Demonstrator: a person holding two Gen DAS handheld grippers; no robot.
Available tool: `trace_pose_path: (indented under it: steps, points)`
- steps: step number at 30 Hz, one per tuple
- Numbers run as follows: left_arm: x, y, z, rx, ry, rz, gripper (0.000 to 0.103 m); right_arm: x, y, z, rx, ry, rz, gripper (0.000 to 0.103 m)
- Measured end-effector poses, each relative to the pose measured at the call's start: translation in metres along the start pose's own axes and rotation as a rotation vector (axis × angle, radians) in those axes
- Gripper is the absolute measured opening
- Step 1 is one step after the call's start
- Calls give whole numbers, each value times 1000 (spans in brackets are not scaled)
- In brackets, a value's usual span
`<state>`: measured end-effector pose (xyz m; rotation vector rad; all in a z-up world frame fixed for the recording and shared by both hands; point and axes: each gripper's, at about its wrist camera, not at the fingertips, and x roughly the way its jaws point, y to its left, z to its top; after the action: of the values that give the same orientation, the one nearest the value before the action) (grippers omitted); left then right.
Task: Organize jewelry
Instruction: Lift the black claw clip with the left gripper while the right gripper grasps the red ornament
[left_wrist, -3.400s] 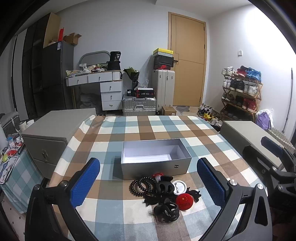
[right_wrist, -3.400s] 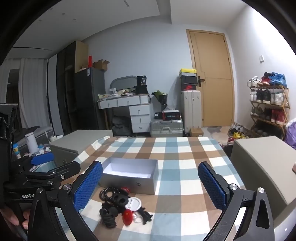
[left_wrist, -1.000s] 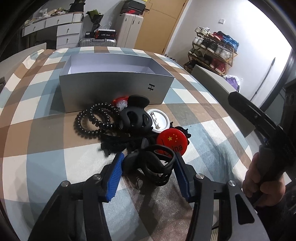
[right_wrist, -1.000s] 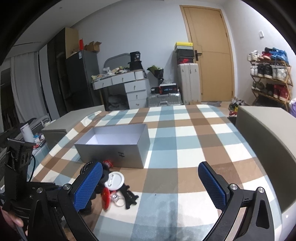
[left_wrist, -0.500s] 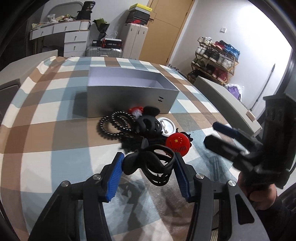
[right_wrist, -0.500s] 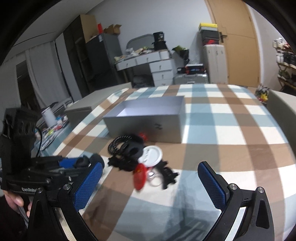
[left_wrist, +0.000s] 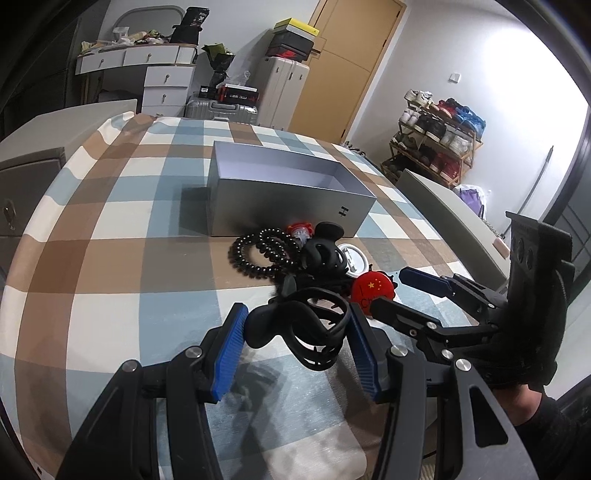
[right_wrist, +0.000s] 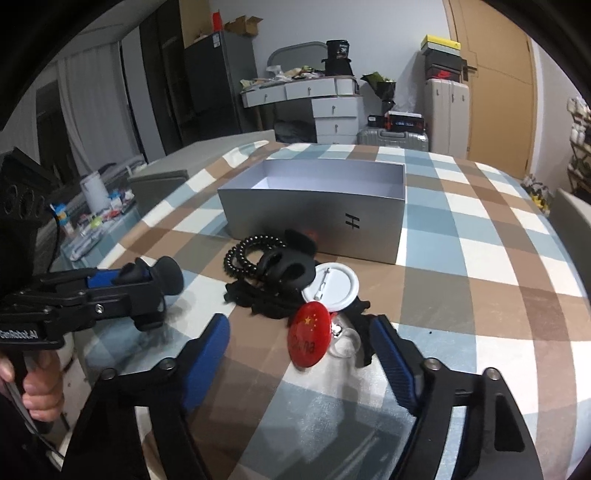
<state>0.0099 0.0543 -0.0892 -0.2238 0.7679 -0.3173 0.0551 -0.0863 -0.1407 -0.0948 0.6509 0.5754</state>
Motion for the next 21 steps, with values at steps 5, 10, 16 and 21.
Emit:
trace_pose_path:
  steps: [5,10,16,21]
  points:
    - [-4,5,-1,-15,-6,4,48,6,0,0,-10,39,-34,54]
    - [-7,6,-3,-16,-9,5,48,9,6,-2,-48,59,-71,21]
    - [-12,7,-3,-20,-22,7,48,4,14,-4,-98,42,-94,9]
    - [-17,5,-1,-20,-32,7,48,-3,23,-5,-139,15,-92,7]
